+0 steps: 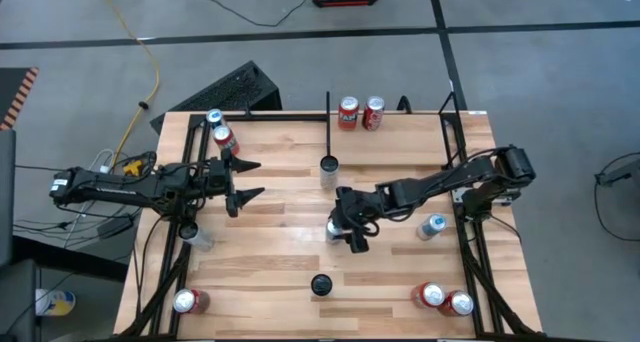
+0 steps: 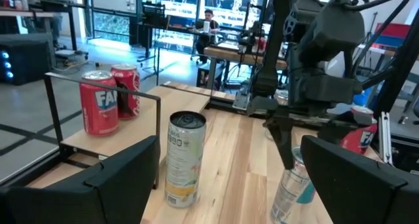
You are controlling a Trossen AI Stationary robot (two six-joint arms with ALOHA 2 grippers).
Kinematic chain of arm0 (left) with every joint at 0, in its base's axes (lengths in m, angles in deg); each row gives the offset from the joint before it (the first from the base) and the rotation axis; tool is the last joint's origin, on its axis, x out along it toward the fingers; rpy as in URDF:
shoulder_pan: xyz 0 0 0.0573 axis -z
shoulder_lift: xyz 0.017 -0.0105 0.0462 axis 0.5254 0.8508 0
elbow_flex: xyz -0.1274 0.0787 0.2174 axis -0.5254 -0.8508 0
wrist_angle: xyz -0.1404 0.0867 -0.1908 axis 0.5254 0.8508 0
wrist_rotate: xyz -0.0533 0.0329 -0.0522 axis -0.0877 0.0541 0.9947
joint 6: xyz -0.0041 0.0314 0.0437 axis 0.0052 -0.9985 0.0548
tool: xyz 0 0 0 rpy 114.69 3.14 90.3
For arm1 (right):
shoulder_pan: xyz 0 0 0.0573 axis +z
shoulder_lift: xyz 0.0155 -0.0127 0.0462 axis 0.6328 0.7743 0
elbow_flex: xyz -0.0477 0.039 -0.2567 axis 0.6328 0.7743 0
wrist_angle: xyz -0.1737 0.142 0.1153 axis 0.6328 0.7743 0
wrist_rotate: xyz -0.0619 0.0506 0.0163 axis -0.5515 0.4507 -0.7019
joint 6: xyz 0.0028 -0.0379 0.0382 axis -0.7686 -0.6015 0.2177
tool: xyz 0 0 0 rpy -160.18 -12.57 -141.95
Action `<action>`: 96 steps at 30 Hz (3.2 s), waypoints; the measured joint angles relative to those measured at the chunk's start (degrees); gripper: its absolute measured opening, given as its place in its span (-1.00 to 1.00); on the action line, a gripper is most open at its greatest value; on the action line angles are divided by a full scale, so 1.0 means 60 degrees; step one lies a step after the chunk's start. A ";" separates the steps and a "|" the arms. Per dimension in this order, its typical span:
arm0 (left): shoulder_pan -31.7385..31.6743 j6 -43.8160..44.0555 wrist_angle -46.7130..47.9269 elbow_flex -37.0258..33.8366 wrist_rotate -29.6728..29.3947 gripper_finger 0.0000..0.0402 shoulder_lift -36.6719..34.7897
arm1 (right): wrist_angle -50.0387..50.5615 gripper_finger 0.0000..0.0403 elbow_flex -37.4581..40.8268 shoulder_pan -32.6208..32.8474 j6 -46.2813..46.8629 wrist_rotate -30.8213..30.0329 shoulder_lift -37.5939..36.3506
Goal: Place canned beverage on shelf
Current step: Put the bottom left blue soda can on the shelf
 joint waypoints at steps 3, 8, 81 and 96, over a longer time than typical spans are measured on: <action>0.0000 -0.0013 -0.0018 0.0001 -0.0002 0.77 -0.0004 | 0.0370 0.31 0.0011 -0.0003 -0.0059 -0.0002 -0.0356; 0.0000 -0.0017 -0.0041 0.0000 -0.0011 0.77 0.0000 | 0.1306 0.31 0.0011 -0.0026 -0.0333 -0.0004 -0.1555; 0.0004 0.0409 -0.0723 0.0011 0.0018 0.77 0.0000 | 0.4908 0.31 -0.1894 -1.2250 -0.4219 0.2907 -0.1154; 0.0001 0.0424 -0.0660 0.0011 0.0153 0.77 -0.0004 | 0.4821 0.31 -0.1894 -1.2259 -0.4387 0.2960 -0.0825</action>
